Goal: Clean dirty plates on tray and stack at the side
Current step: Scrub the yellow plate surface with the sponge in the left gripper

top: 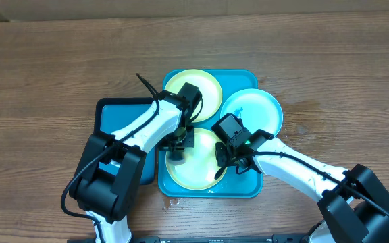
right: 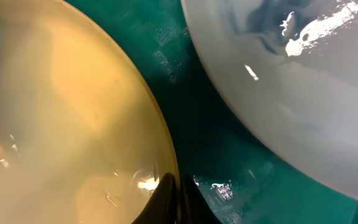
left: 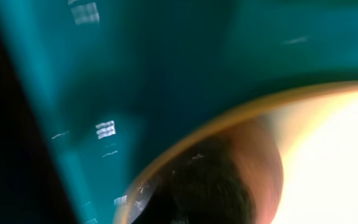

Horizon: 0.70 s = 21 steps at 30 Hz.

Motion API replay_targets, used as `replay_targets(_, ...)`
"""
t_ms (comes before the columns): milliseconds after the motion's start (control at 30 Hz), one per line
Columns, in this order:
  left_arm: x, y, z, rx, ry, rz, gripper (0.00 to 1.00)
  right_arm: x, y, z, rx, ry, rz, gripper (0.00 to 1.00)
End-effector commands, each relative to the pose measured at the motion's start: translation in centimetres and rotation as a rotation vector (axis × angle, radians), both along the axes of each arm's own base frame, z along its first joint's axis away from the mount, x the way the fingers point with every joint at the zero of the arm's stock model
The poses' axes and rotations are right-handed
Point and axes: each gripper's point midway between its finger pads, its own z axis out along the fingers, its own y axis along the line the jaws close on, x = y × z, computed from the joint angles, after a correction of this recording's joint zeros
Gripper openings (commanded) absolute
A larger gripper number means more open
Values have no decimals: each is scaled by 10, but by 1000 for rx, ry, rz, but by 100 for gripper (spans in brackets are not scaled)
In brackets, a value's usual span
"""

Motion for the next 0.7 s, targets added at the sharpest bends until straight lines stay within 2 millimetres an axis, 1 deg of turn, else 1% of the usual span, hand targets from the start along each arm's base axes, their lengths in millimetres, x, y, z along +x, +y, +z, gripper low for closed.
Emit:
replay_targets(0, 8, 42, 5, 198, -73, 75, 4, 4, -10, -1, -46, -17, -11, 4)
replay_targets(67, 5, 38, 4, 174, -54, 76, 4, 4, -10, -1, -46, -17, -11, 4)
replay_targets(133, 1, 26, 1, 107, -21, 58, 4, 4, -10, -1, -46, -17, -11, 4)
replay_targets(200, -2, -3, -3, -61, 19, -20, 4, 4, -10, -1, -46, -17, -11, 4)
replay_targets(233, -2, -26, -4, -195, 31, -106, 4, 5, -10, -1, -46, -17, -11, 4)
replay_targets(300, -4, -64, -1, -409, 29, -258, 4, 5, -10, -1, -46, -17, -12, 4)
replay_targets(367, -8, -87, 3, -525, 20, -350, 4, 5, -10, -1, -46, -17, -11, 4)
replay_targets(433, -14, -102, 5, -594, 28, -416, 4, 4, -10, -1, -46, -17, -11, 4)
replay_targets(533, -28, -116, 10, -687, 59, -511, 4, 4, -10, -1, -46, -17, -11, 4)
replay_targets(600, -38, -119, 12, -714, 88, -554, 4, 4, -10, -1, -46, -16, -11, 4)
replay_targets(667, -44, -114, 10, -702, 115, -555, 4, 4, -11, -1, -47, -16, -11, 4)
